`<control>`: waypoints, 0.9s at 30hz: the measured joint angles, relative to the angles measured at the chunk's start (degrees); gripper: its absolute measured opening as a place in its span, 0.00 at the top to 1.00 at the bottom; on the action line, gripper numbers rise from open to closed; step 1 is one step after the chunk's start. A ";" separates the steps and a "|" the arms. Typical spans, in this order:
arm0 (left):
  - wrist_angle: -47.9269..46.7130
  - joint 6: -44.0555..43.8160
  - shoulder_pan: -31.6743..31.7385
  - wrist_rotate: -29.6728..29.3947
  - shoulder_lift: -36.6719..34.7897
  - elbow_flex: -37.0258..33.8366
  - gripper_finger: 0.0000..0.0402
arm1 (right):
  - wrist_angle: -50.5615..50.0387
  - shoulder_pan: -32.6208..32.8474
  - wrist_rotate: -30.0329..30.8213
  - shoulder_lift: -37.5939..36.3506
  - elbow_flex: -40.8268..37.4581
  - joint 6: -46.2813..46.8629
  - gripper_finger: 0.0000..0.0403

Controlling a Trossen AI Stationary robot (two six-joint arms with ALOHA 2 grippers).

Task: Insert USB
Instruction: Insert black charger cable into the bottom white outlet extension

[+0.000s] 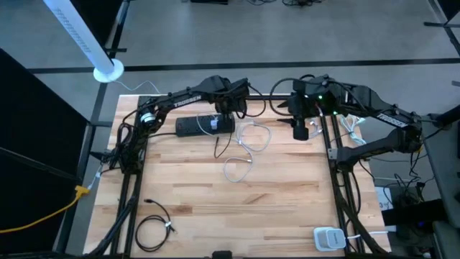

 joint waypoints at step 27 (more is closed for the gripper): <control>5.61 3.16 18.87 31.20 -17.85 3.76 0.22 | 30.44 -19.43 -9.84 13.75 -12.72 5.81 0.62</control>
